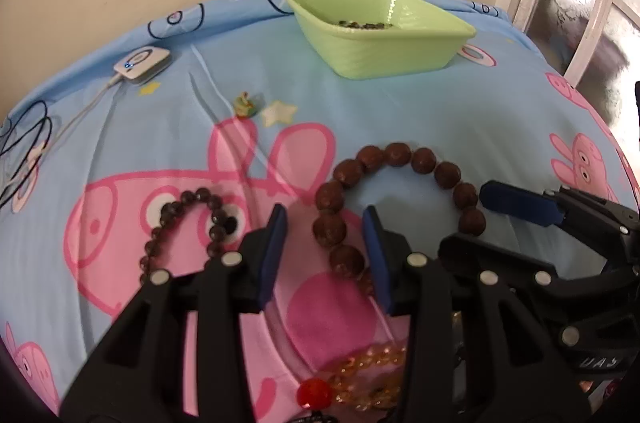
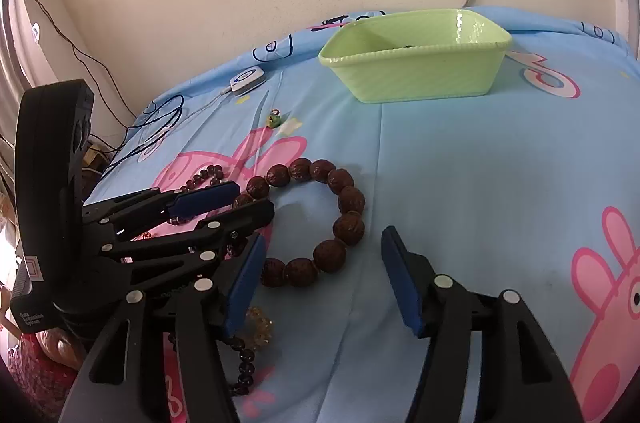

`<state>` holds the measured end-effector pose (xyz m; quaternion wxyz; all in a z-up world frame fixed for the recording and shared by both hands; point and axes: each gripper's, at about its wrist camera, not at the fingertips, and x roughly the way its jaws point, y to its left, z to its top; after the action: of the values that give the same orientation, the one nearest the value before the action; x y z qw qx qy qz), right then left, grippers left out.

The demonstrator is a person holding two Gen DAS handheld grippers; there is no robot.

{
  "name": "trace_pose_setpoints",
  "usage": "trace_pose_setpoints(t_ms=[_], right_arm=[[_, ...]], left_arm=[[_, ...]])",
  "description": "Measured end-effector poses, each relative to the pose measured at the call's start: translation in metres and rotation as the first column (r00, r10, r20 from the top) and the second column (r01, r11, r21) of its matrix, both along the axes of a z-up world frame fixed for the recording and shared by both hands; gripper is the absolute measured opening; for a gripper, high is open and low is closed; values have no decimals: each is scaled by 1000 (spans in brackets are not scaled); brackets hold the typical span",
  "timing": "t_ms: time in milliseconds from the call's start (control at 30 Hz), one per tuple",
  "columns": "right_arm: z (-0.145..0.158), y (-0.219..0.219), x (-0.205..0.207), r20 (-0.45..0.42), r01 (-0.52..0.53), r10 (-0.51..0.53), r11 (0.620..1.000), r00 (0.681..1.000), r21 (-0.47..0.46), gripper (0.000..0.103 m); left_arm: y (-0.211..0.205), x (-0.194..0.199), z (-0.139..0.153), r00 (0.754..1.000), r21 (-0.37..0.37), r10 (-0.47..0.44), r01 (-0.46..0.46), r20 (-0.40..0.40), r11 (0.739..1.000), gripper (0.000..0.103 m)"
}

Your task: Organize jewelry

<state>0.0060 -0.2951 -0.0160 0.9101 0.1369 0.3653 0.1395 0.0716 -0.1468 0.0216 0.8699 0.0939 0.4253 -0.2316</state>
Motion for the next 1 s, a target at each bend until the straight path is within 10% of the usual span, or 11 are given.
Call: trace_pose_setpoints(t_ms=[1000], right_arm=[[4,1,5,-7,77,-78,991,997,-105,46]], left_arm=[[13,-1,-1,999,-13,47,-48,-7,999,49]])
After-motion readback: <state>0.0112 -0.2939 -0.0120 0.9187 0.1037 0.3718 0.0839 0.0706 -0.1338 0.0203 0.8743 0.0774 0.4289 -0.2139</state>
